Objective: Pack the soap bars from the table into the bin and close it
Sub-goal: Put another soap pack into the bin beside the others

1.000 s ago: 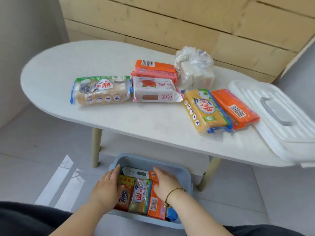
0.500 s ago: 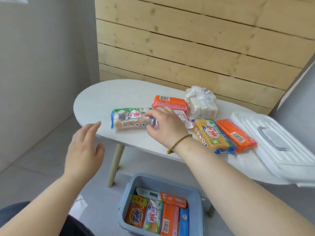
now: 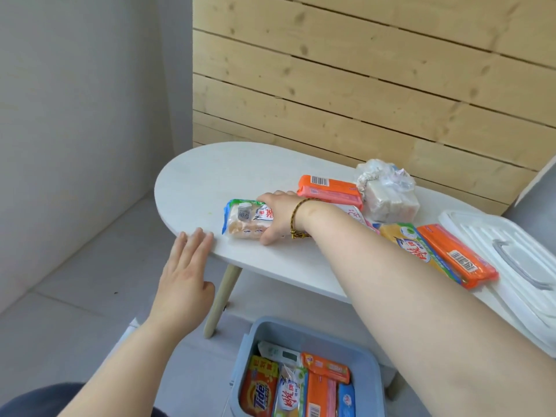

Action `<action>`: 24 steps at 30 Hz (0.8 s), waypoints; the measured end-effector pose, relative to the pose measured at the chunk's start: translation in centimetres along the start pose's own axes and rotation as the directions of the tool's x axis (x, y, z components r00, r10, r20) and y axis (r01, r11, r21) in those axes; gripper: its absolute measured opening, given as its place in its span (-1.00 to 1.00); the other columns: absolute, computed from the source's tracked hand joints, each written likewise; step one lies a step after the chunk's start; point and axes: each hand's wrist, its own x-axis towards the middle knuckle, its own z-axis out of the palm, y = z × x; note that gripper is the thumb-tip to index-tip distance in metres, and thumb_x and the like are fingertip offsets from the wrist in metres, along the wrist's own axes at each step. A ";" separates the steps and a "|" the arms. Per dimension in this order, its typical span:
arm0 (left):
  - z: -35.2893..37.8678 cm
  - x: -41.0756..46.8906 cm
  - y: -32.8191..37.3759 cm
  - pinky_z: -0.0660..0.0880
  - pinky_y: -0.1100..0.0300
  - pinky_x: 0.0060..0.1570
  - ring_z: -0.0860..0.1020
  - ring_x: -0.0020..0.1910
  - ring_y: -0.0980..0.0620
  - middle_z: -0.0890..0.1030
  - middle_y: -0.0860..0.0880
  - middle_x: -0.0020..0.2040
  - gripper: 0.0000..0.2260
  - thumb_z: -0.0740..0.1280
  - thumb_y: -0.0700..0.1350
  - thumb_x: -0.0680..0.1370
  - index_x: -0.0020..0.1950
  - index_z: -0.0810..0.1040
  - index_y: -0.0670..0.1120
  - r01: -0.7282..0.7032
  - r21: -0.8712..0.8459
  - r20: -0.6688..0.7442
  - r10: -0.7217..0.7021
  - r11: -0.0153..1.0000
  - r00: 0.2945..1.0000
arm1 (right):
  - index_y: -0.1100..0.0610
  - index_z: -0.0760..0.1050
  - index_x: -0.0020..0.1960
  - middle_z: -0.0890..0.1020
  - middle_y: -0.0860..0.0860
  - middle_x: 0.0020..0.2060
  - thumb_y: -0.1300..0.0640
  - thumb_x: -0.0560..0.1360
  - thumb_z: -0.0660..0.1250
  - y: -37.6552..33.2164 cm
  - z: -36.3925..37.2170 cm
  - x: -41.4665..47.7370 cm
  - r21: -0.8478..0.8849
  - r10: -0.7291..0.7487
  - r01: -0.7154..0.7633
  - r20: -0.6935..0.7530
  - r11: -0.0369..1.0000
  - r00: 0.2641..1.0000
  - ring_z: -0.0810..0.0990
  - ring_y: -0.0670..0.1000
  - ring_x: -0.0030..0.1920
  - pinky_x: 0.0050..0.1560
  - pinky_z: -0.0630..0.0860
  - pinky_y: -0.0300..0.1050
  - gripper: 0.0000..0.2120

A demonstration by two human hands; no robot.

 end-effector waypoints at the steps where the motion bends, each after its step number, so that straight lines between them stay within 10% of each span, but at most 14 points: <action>1: 0.0 0.0 0.0 -0.04 0.14 0.44 -0.14 0.51 0.02 0.02 0.00 0.53 -0.35 0.15 -0.42 0.42 0.47 0.09 -0.07 -0.002 -0.010 -0.001 0.002 1.000 1.000 | 0.09 0.18 0.40 0.38 0.11 0.30 -0.07 0.30 0.44 -0.1 0.1 -0.1 0.008 0.009 -0.009 -0.006 1.000 1.000 0.34 0.12 0.29 0.17 0.38 -0.06 -0.22; 15: -0.3 -3.0 0.3 0.06 0.10 0.44 0.04 0.49 -0.01 0.09 -0.03 0.52 -0.40 0.18 -0.36 0.47 0.47 0.11 -0.08 0.048 -0.144 -0.001 -0.049 0.988 0.999 | 0.11 0.30 0.30 0.45 0.05 0.20 -0.08 0.24 0.47 0.1 1.3 -8.9 0.390 0.061 0.056 -0.282 0.919 0.957 0.42 0.04 0.18 0.10 0.38 -0.12 -0.28; 24: 5.6 -5.8 -0.9 0.18 0.05 0.43 0.22 0.44 -0.08 0.24 -0.10 0.47 -0.53 0.23 -0.19 0.55 0.44 0.19 -0.14 0.201 -0.078 0.400 -0.154 0.976 0.904 | 0.03 0.27 0.32 0.36 -0.08 0.04 -0.09 0.22 0.49 1.7 7.0 -16.2 0.285 -0.151 0.170 -0.088 0.943 0.985 0.32 -0.11 0.07 0.10 0.30 -0.23 -0.25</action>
